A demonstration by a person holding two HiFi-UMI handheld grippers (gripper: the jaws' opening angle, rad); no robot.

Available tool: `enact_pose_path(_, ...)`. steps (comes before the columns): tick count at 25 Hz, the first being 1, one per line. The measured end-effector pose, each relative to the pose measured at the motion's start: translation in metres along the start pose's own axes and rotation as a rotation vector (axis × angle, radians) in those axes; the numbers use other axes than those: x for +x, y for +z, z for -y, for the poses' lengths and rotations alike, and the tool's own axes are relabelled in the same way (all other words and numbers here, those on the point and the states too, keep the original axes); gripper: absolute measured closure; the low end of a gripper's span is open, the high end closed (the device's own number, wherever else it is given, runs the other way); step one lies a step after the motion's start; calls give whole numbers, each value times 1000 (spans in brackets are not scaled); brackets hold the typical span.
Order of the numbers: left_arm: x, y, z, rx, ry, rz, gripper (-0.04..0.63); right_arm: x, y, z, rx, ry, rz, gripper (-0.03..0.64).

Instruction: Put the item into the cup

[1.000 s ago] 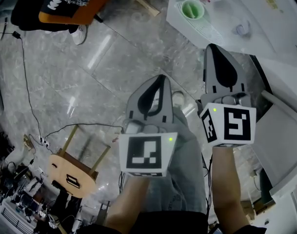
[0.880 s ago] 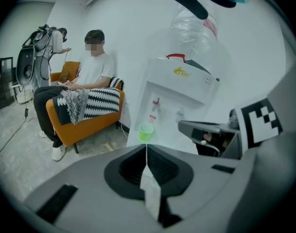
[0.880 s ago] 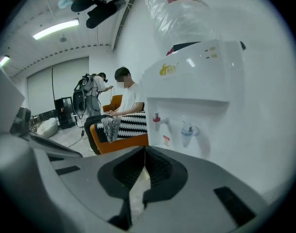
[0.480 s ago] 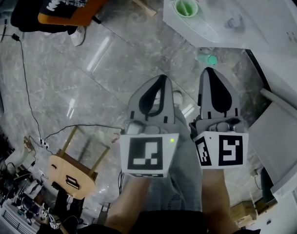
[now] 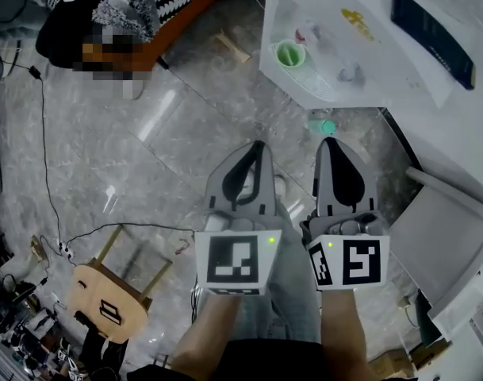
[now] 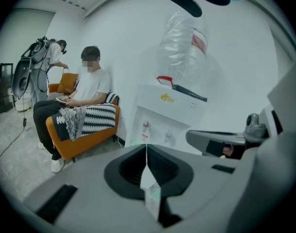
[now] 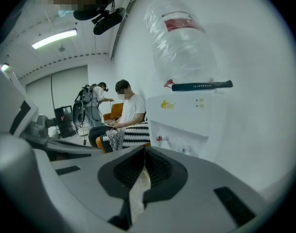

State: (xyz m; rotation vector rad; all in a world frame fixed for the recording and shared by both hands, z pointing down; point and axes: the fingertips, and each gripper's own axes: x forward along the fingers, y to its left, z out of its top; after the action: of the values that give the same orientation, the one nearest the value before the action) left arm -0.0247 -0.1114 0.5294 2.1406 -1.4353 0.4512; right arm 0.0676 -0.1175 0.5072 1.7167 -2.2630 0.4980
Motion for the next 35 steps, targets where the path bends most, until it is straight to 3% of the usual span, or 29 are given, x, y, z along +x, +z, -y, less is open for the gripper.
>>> enact_pose_path(7, -36, 45, 3, 30, 21, 44, 581, -26, 67, -19, 6, 25, 55, 604)
enact_pose_path(15, -78, 133, 18, 78, 41, 160, 581, -51, 157, -33, 6, 44, 168, 604)
enact_pose_path(19, -95, 172, 38, 96, 8, 201, 581, -73, 201, -35, 17, 32, 225, 604)
enact_pose_path(25, -123, 261, 73, 172, -59, 364, 581, -99, 273, -30, -12, 11, 358, 603)
enact_pose_path(35, -162, 339, 113, 259, -139, 503, 581, -136, 363, -27, -67, 30, 530, 603)
